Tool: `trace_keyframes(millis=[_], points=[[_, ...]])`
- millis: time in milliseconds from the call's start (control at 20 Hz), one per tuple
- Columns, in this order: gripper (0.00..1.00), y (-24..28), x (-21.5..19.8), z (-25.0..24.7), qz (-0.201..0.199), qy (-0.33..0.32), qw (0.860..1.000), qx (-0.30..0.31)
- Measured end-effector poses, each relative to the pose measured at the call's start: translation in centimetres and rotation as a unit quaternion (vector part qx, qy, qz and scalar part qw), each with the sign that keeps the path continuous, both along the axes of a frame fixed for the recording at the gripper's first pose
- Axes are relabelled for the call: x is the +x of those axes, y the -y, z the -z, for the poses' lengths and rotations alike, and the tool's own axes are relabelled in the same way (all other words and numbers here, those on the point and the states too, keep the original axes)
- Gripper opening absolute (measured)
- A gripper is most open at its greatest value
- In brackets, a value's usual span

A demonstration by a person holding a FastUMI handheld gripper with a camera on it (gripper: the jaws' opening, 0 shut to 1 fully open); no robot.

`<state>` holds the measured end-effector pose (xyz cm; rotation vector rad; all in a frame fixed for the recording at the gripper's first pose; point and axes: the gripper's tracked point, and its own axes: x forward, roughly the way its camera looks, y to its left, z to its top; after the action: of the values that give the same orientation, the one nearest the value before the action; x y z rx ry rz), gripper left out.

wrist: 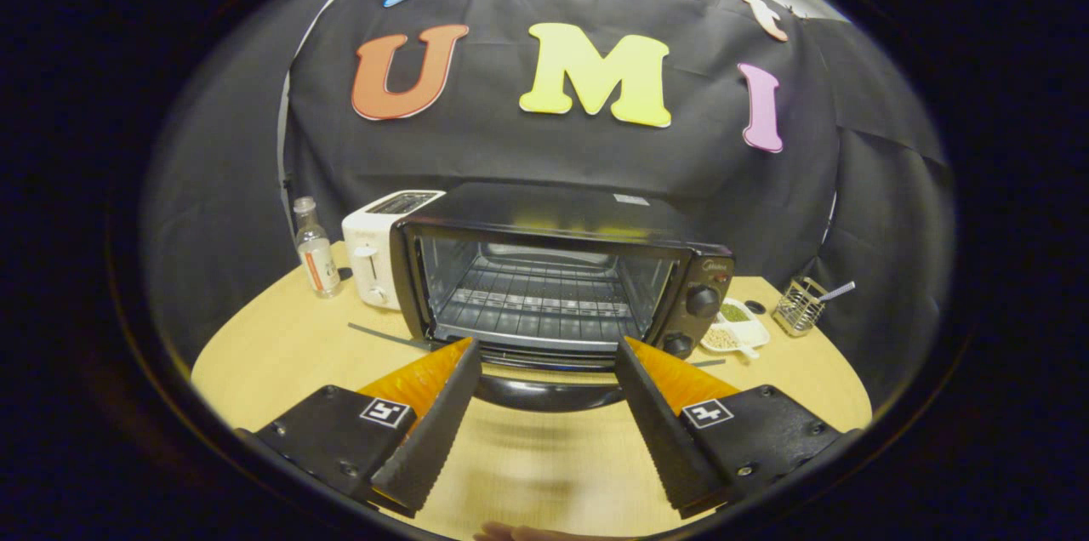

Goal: Open the toaster oven, put the food inside, and close the toaster oven door.

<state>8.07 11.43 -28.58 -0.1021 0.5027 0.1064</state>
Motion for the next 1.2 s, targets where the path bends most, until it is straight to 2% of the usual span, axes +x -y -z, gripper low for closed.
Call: trace_keyframes(millis=[300,650,850,1000,1200], points=[[1.0,0.4,-3.2,3.8,-0.01,-0.011,1.0,-0.007],[1.0,0.6,-5.1,7.3,0.001,-0.064,0.998,0.009],[1.0,-0.1,-5.9,10.3,-0.007,-0.124,0.992,0.032],[1.0,-0.7,-5.2,9.2,-0.02,-0.101,0.993,0.054],[1.0,-0.2,-5.8,8.4,-0.024,-0.107,0.992,0.063]])
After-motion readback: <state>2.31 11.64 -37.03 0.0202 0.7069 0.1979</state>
